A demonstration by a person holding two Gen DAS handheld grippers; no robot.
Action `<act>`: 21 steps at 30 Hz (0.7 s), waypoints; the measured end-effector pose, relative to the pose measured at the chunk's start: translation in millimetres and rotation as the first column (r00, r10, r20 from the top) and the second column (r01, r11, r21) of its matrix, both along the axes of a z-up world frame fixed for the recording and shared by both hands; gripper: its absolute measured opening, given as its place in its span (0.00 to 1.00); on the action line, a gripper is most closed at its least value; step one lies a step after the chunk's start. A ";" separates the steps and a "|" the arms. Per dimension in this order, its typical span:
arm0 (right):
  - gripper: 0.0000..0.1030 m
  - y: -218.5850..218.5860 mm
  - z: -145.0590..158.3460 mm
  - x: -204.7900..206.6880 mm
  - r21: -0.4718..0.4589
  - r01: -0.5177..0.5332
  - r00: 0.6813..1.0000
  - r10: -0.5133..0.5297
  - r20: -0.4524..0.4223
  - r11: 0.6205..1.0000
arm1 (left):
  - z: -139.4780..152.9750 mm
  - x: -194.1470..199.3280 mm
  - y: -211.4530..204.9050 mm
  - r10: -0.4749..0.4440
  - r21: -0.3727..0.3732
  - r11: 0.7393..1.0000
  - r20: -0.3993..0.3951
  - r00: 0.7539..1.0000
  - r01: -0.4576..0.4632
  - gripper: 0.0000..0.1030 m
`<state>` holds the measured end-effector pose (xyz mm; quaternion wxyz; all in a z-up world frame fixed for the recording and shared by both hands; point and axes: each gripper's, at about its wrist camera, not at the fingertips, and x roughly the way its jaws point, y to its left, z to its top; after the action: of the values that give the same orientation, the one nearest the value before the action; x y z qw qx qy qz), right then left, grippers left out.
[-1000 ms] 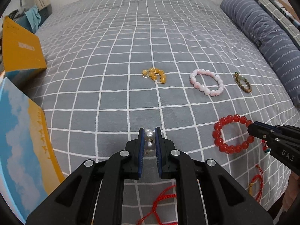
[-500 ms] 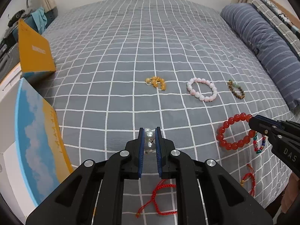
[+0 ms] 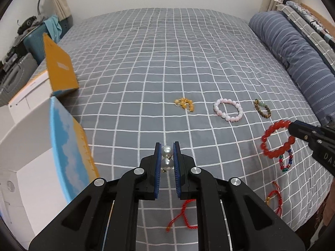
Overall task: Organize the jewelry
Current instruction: 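Carry the pearl pin and red bead bracelet in both tools over the white box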
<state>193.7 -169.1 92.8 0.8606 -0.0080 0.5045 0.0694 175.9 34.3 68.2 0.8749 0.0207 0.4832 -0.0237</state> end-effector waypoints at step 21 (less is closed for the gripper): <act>0.12 83.5 55.7 -2.1 0.034 -0.151 0.983 0.146 0.108 0.988 | 58.4 -37.3 94.1 0.145 -0.024 0.989 0.046 0.988 -0.144 0.10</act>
<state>191.6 -85.6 148.4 0.8784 -0.0313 0.4548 0.1435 138.6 128.4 126.6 0.8858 -0.0230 0.4621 0.0353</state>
